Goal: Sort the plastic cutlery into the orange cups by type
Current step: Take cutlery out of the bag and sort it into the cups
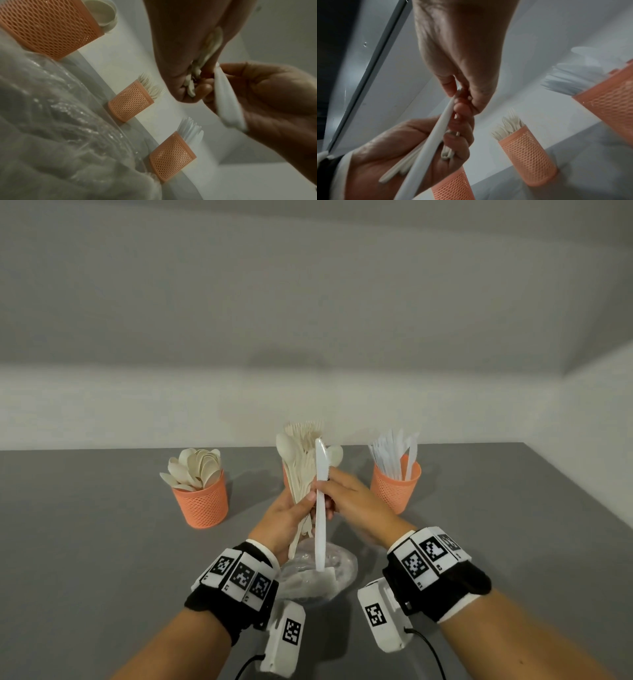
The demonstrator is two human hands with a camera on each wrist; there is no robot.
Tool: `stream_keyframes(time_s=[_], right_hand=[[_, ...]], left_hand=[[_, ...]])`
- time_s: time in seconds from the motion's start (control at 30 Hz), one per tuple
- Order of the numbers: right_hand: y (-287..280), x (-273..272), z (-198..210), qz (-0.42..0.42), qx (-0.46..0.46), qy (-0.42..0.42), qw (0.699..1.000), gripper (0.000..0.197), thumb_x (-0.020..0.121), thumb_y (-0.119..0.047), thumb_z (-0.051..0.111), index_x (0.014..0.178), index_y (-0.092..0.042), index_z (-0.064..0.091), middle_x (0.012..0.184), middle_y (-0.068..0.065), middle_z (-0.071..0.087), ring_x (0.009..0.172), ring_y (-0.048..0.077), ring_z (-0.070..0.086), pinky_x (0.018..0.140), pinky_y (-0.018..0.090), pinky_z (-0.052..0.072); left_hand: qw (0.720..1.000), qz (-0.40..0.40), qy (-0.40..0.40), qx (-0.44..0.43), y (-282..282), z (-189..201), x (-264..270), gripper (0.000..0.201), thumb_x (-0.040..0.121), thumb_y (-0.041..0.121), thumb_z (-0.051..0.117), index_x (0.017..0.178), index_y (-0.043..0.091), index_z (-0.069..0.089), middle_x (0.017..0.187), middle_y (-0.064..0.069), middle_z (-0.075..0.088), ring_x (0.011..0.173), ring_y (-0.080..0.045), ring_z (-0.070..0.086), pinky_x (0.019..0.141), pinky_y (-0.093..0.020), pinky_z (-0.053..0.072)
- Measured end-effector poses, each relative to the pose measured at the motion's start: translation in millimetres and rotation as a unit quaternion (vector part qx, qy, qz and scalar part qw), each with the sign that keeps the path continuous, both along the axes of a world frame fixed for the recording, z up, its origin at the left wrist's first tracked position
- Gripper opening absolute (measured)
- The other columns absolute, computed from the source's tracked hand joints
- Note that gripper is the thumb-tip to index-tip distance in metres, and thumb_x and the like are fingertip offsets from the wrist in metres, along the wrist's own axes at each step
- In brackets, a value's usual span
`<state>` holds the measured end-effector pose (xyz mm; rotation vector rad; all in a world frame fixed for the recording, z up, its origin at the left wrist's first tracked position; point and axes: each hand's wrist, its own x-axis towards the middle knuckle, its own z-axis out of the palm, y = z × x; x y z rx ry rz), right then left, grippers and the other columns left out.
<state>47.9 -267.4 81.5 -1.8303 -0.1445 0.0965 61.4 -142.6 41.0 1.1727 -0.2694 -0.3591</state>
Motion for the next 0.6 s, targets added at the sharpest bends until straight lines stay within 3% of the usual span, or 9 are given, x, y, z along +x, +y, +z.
stream_keyframes(time_s=[0.1,0.17,0.23,0.3,0.37,0.47,0.53,0.6], right_hand=[[-20.3,2.4,15.4,-0.051,-0.029,-0.06,0.996,0.021,0.097,-0.013,0.042,0.078,-0.018,0.052,0.063,-0.005,0.048,0.051,0.0,0.049,0.052,0.016,0.039],[-44.8,12.1,27.0,-0.154,-0.097,-0.161,0.97,0.02,0.096,-0.016,0.046,0.077,-0.011,0.051,0.066,0.0,0.048,0.059,0.008,0.047,0.058,0.022,0.038],[-74.2,24.4,33.3,-0.262,-0.154,-0.254,0.918,0.016,0.094,-0.013,0.049,0.085,-0.001,0.052,0.073,0.009,0.052,0.068,0.018,0.048,0.063,0.032,0.039],[-100.8,35.5,29.8,-0.333,-0.183,-0.284,0.88,0.011,0.093,-0.01,0.049,0.089,0.0,0.053,0.077,0.011,0.056,0.071,0.023,0.052,0.065,0.035,0.042],[-120.3,44.8,14.3,-0.367,-0.212,-0.246,0.871,0.013,0.092,-0.009,0.049,0.085,0.002,0.052,0.075,0.013,0.057,0.069,0.027,0.053,0.063,0.037,0.043],[-139.0,60.7,-29.5,-0.365,-0.276,-0.12,0.881,0.02,0.088,-0.01,0.051,0.074,0.004,0.054,0.067,0.019,0.056,0.068,0.034,0.055,0.063,0.039,0.042],[-143.0,66.2,-52.0,-0.326,-0.346,-0.05,0.878,0.025,0.085,-0.014,0.05,0.07,0.002,0.061,0.07,0.021,0.06,0.079,0.038,0.058,0.074,0.038,0.041],[-143.4,67.9,-57.7,-0.296,-0.406,-0.016,0.864,0.024,0.086,-0.013,0.05,0.085,0.002,0.068,0.088,0.024,0.062,0.094,0.039,0.056,0.088,0.037,0.036]], left_hand=[[1.0,0.008,0.013,0.007,-3.3,-2.2,7.2,0.019,0.095,0.002,0.042,0.112,0.004,0.049,0.069,-0.006,0.058,0.051,-0.012,0.052,0.048,-0.021,0.045],[0.999,0.012,0.021,0.022,-2.4,-1.0,11.7,0.011,0.094,0.0,0.042,0.1,0.005,0.049,0.064,-0.003,0.056,0.048,-0.012,0.049,0.045,-0.021,0.042],[0.999,0.005,0.023,0.03,-2.0,1.7,13.9,0.011,0.094,0.003,0.043,0.09,0.006,0.053,0.059,-0.001,0.058,0.048,-0.014,0.048,0.045,-0.02,0.043],[0.999,0.0,0.027,0.023,-3.3,3.6,14.8,0.01,0.094,0.007,0.044,0.09,0.008,0.054,0.062,0.001,0.062,0.045,-0.011,0.049,0.045,-0.021,0.043],[0.999,-0.007,0.027,0.02,-5.7,4.5,14.6,0.01,0.094,0.008,0.045,0.093,0.01,0.055,0.067,0.003,0.066,0.043,-0.009,0.049,0.045,-0.021,0.044],[0.999,-0.019,0.019,0.02,-8.1,5.0,15.8,0.012,0.093,0.005,0.044,0.097,0.01,0.054,0.067,0.004,0.068,0.042,-0.008,0.049,0.046,-0.02,0.044],[1.0,-0.02,0.013,0.016,-8.1,5.1,16.9,0.013,0.093,0.004,0.045,0.1,0.011,0.053,0.066,0.004,0.069,0.042,-0.007,0.049,0.046,-0.019,0.044],[1.0,-0.021,0.01,0.015,-6.8,5.1,18.3,0.015,0.092,0.003,0.045,0.103,0.011,0.052,0.067,0.003,0.068,0.043,-0.007,0.048,0.046,-0.019,0.043]])
